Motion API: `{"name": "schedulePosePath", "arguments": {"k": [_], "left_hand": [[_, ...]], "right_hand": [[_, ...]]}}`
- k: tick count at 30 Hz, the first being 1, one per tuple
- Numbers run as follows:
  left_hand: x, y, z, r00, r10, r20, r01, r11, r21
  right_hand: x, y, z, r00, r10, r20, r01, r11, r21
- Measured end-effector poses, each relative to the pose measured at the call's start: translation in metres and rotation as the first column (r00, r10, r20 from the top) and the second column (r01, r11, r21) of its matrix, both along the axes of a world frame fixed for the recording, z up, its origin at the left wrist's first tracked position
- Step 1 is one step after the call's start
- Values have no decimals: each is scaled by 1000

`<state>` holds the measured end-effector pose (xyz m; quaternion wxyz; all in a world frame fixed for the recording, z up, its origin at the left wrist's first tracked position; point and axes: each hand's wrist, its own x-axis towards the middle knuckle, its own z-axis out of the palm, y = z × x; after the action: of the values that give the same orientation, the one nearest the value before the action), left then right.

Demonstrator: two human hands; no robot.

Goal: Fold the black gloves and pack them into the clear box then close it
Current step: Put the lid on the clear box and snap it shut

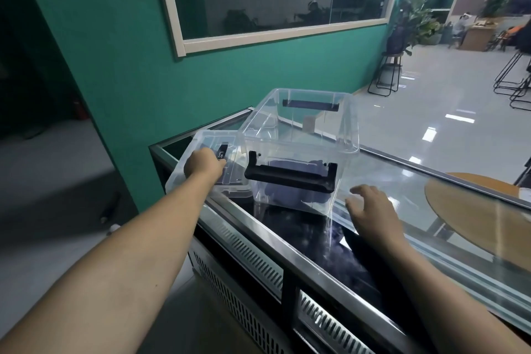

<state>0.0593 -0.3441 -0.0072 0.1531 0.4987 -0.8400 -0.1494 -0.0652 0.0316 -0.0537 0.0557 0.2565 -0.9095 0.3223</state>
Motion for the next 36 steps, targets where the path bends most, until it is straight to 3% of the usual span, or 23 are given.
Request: {"name": "schedulePosePath", "arguments": {"k": [4, 9, 25, 36], "left_hand": [[3, -2, 3, 1000, 3, -18, -2, 1000, 17], [17, -8, 20, 998, 12, -63, -13, 1000, -14], [30, -16, 162, 973, 18, -228, -35, 997, -72], [-29, 73, 188, 956, -192, -220, 181, 981, -69]], "right_hand": [[-2, -2, -3, 998, 6, -54, -2, 997, 79], [-4, -1, -5, 996, 9, -87, -3, 998, 70], [-2, -2, -6, 994, 18, -111, -11, 998, 60], [-3, -2, -6, 995, 25, -92, -19, 997, 69]]}}
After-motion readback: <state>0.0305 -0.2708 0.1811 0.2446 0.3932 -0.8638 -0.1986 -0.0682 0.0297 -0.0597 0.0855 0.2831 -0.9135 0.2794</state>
